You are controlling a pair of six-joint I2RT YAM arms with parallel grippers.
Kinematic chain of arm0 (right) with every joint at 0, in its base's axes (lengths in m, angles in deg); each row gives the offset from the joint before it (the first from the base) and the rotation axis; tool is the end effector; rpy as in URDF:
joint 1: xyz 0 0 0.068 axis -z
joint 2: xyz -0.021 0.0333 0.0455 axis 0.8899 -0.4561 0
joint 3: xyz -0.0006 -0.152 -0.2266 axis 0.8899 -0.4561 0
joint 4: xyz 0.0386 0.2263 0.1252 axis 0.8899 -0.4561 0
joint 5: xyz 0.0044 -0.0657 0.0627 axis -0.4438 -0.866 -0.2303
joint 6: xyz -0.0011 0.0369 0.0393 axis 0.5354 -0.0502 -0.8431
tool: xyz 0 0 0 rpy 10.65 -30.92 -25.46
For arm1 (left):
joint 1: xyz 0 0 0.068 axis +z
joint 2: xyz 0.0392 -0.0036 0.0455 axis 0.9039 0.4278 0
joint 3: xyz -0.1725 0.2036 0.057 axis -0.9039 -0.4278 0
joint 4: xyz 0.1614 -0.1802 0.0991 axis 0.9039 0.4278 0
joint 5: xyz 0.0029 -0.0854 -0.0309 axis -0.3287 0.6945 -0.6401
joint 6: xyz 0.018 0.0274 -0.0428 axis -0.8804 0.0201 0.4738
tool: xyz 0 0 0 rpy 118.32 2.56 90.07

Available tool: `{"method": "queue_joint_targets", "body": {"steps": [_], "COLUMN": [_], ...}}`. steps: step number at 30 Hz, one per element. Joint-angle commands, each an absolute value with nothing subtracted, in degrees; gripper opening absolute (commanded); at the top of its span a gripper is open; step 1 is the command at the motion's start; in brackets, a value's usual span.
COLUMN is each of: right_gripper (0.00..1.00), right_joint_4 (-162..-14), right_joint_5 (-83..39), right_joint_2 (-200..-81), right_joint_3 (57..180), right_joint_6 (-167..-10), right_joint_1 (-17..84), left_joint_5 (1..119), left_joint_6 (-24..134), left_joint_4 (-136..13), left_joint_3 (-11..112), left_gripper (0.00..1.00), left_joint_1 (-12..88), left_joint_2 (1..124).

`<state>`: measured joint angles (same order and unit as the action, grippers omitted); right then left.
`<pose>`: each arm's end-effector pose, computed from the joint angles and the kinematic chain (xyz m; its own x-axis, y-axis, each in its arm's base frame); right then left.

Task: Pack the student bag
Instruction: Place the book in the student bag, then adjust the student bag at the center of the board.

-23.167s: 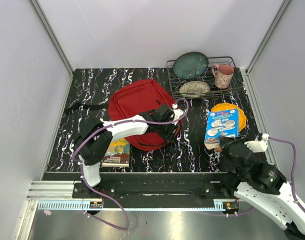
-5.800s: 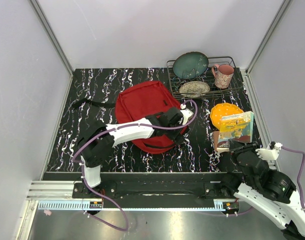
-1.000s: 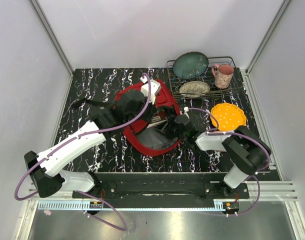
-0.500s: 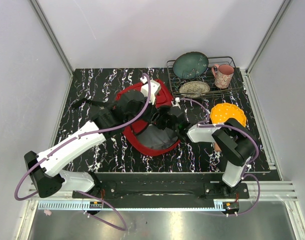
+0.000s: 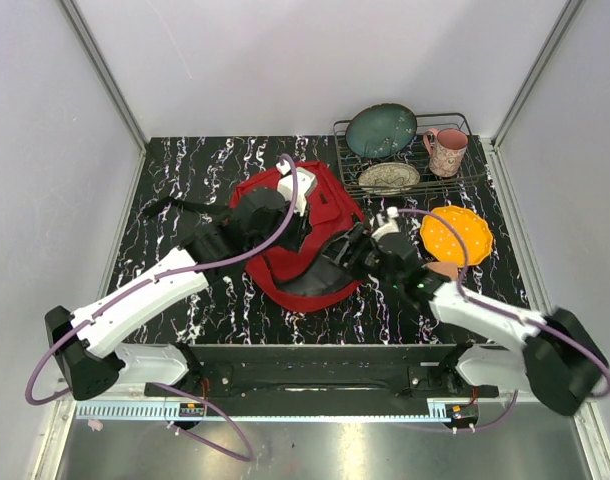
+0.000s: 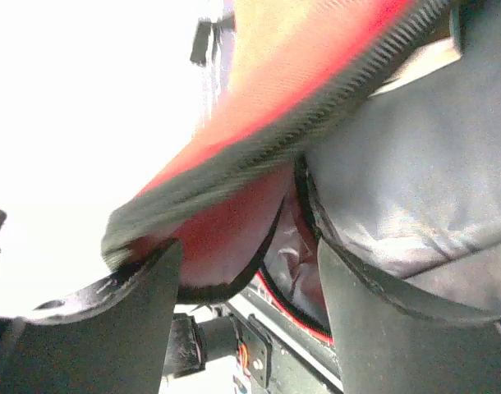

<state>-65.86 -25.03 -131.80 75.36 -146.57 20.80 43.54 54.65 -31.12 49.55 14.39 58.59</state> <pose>0.1986 0.1835 0.2167 -0.7613 0.5270 -0.3777 -0.0916 0.4892 0.8674 0.1798 -0.2084 0.3732 -0.4244 0.2173 -0.8790 0.6095 0.7865 -0.0999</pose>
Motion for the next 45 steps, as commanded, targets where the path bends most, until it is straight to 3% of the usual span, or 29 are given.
{"method": "queue_joint_targets", "body": {"steps": [1,4,9,12,19,27,41,45], "right_gripper": [0.73,0.77,0.86,0.89,0.93,0.95,0.97,0.97], "right_joint_4": [-86.85,-97.23,-105.05,-106.39,-103.5,-95.32,-93.91,-93.65], "right_joint_5": [-38.6,-48.19,-56.75,-56.77,-45.63,-35.85,-34.62,-34.44], "right_joint_2": [-117.06,-106.34,-92.89,-92.77,-108.13,-121.41,-121.51,-120.38], "right_joint_3": [75.2,74.23,72.65,72.91,76.07,78.88,77.13,75.11], "right_joint_6": [-144.28,-146.12,-146.31,-146.66,-148.42,-146.75,-147.89,-149.65], "right_joint_1": [20.41,20.41,20.5,20.5,20.5,20.5,20.5,20.5], "left_joint_5": [42.87,42.78,40.42,37.87,49.09,58.14,66.94,68.54], "left_joint_6": [55.58,56.45,58.39,59.71,68.13,69.99,72.71,75.26], "left_joint_4": [-34.96,-34.09,-33.55,-33.99,-34.43,-40.04,-49.01,-54.02], "left_joint_3": [49.17,48.73,45.75,43.03,34.42,26.24,31.15,32.47], "left_gripper": [0.38,0.65,0.88,0.99,0.99,0.99,0.99,0.91], "left_joint_1": [15.19,15.63,16.68,18.26,32.4,41.28,49.55,50.43], "left_joint_2": [56.26,55.47,51.78,48.7,48.69,51.5,68.9,74.52]}}
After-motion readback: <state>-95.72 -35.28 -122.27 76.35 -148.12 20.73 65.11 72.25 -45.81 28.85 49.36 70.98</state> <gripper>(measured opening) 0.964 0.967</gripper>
